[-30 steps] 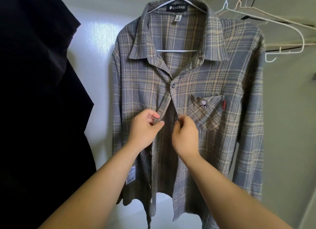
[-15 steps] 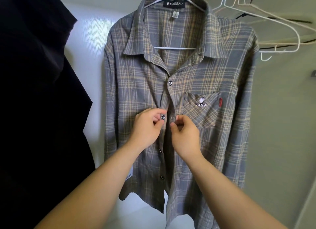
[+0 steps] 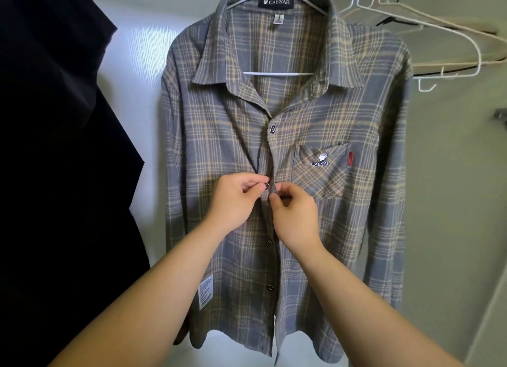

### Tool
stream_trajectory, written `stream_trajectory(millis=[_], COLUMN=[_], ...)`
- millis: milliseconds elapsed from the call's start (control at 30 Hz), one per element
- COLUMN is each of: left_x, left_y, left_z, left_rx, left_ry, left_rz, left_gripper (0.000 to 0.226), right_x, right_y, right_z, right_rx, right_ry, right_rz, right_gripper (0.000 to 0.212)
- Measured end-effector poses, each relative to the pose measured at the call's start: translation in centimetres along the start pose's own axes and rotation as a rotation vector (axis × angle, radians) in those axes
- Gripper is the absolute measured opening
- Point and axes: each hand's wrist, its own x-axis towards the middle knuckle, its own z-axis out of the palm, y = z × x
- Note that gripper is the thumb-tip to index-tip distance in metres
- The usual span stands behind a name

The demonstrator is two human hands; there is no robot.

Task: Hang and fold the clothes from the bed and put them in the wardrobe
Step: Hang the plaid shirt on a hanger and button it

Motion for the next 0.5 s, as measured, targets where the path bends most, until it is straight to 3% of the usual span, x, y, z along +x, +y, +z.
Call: stream_trajectory(millis=[267, 367, 500], left_x=[0.12, 0.21, 0.13], left_y=[-0.29, -0.52, -0.5], left_z=[-0.01, -0.18, -0.26], left_rx=[0.108, 0.06, -0.048], left_ry=[0.064, 0.064, 0.031], left_rz=[0.035, 0.004, -0.015], left_gripper=[0.017, 0.013, 0.021], right_x=[0.07, 0.2, 0.23], right_y=[-0.07, -0.18, 0.12], right_z=[0.02, -0.15, -0.36], right_rx=[0.135, 0.155, 0.093], right_ry=[-0.031, -0.058, -0.068], right_rz=[0.081, 0.118, 0.032], right_gripper=[0.02, 0.025, 0.029])
